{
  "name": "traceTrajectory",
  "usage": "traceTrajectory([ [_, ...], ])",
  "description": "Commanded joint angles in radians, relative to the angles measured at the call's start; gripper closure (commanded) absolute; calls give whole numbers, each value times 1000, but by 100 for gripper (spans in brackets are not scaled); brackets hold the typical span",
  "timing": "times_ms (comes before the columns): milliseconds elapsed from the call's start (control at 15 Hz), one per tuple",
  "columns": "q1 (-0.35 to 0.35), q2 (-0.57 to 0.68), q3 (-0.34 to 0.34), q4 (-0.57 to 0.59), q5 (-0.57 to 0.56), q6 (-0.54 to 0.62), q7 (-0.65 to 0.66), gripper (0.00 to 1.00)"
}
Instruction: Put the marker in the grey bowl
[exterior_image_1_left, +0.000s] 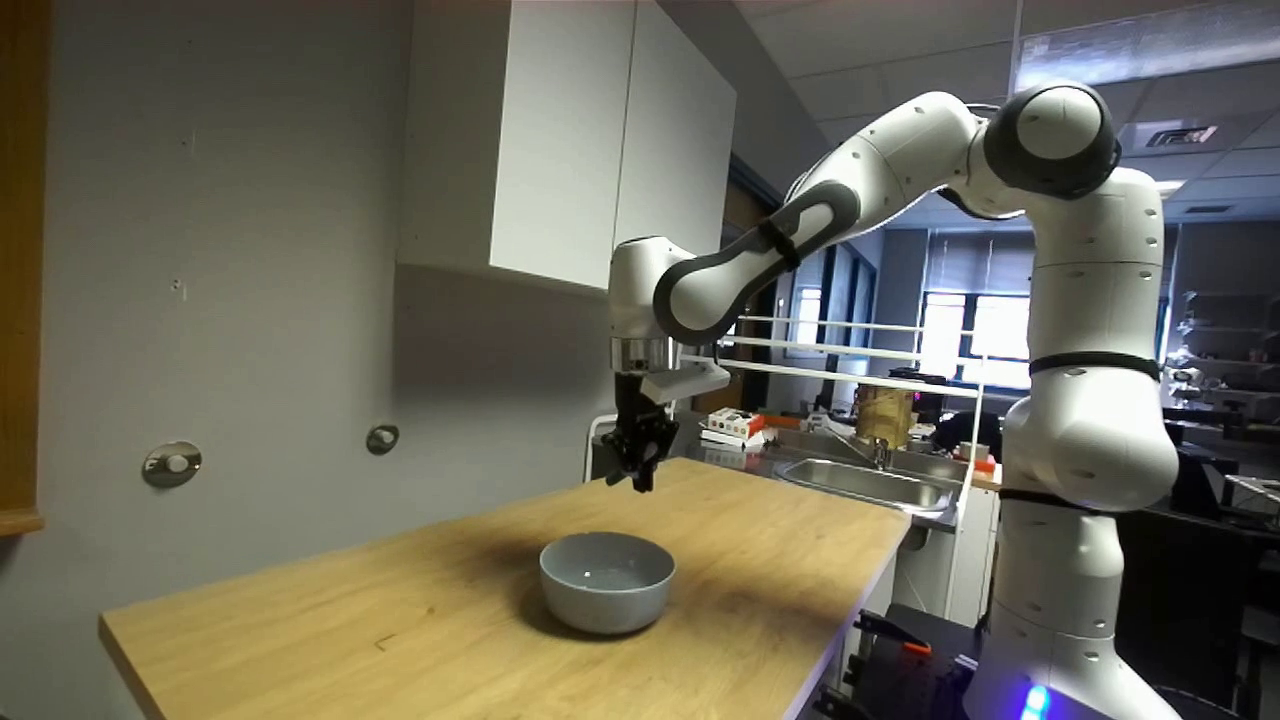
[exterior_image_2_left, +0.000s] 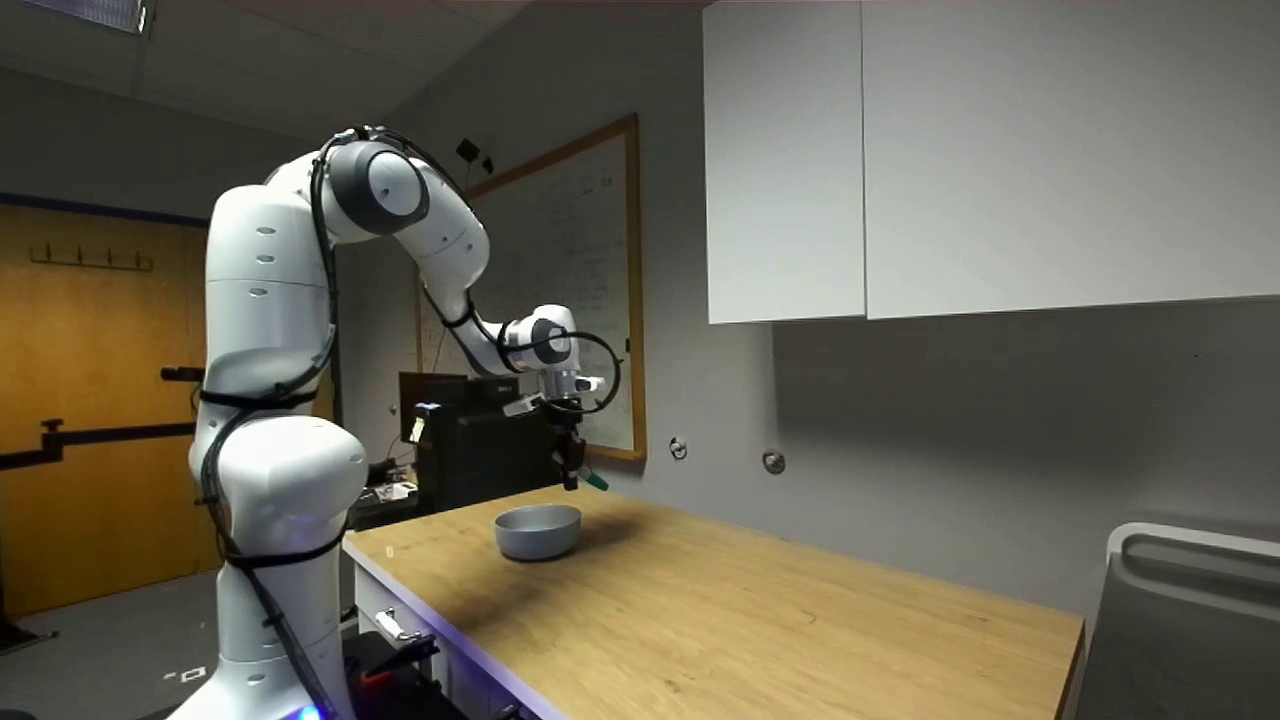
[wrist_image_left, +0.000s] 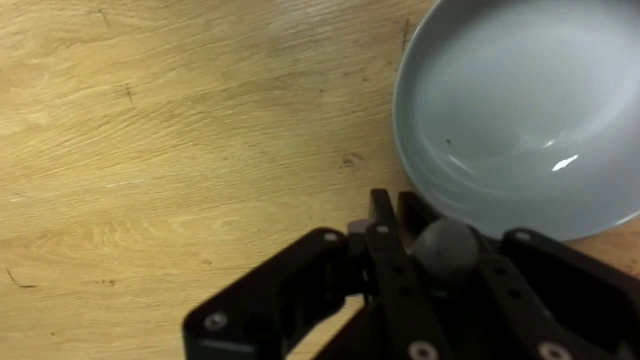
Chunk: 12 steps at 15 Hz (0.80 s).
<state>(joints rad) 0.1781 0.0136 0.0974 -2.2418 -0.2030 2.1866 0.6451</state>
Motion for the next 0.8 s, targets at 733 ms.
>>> traceTrajectory([
  [733, 51, 33, 109, 16, 178, -311, -148, 53],
])
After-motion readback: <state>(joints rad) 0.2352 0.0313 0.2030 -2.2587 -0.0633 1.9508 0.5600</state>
